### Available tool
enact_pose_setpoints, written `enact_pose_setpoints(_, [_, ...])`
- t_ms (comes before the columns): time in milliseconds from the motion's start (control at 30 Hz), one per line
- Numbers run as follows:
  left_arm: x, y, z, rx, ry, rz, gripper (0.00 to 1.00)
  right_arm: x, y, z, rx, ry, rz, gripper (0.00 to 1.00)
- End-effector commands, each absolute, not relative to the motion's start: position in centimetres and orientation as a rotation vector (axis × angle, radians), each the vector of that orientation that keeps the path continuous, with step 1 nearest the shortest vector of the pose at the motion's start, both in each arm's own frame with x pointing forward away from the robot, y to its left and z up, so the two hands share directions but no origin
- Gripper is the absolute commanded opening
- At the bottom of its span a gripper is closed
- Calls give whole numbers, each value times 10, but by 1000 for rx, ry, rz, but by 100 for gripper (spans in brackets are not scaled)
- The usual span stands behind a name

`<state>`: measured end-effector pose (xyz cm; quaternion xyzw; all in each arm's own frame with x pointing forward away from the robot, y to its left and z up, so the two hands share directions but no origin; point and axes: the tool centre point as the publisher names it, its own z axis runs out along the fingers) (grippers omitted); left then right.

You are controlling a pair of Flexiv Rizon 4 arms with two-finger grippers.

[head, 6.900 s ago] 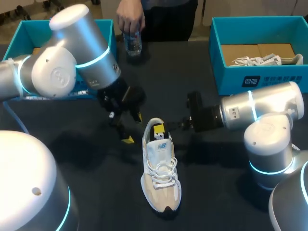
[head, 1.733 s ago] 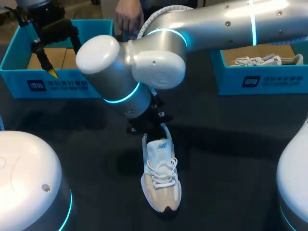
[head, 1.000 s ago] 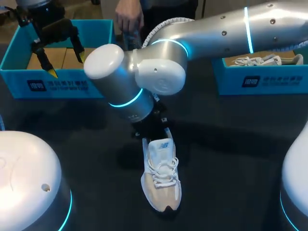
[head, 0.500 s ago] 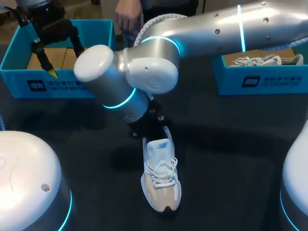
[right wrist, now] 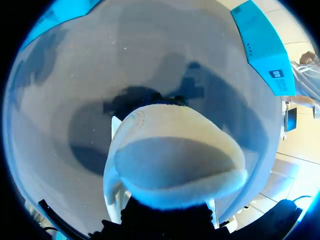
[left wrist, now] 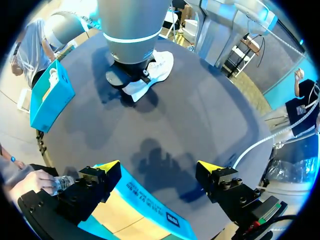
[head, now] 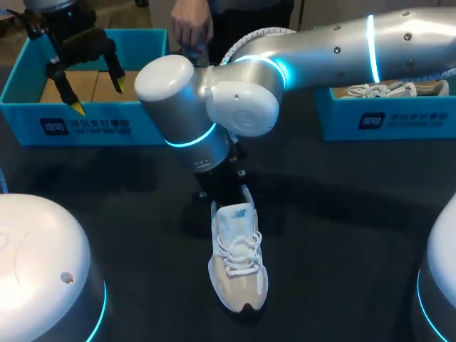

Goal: Take the shoe out of the shoebox, open the shoe tongue, remove and reinsert the insole, then place the shoe into the shoebox

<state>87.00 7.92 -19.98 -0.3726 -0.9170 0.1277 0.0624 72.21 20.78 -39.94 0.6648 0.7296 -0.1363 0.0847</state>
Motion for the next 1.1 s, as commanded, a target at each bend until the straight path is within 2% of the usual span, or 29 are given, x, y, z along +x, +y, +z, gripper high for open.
enact_pose_setpoints(33, [871, 79, -200, -1127, -2770, 382, 100, 713, 215, -378, 1946, 2128, -375, 0])
enact_pose_setpoints(333, [871, 79, -200, -1127, -2770, 382, 100, 716, 205, -363, 1906, 2080, -321, 0])
enact_pose_setpoints(867, [871, 79, -200, -1127, -2770, 382, 100, 714, 205, -405, 2012, 2145, -358, 0])
enact_pose_setpoints(1100, [871, 79, -200, -1127, -2770, 382, 100, 705, 208, -383, 2023, 2162, -328, 0])
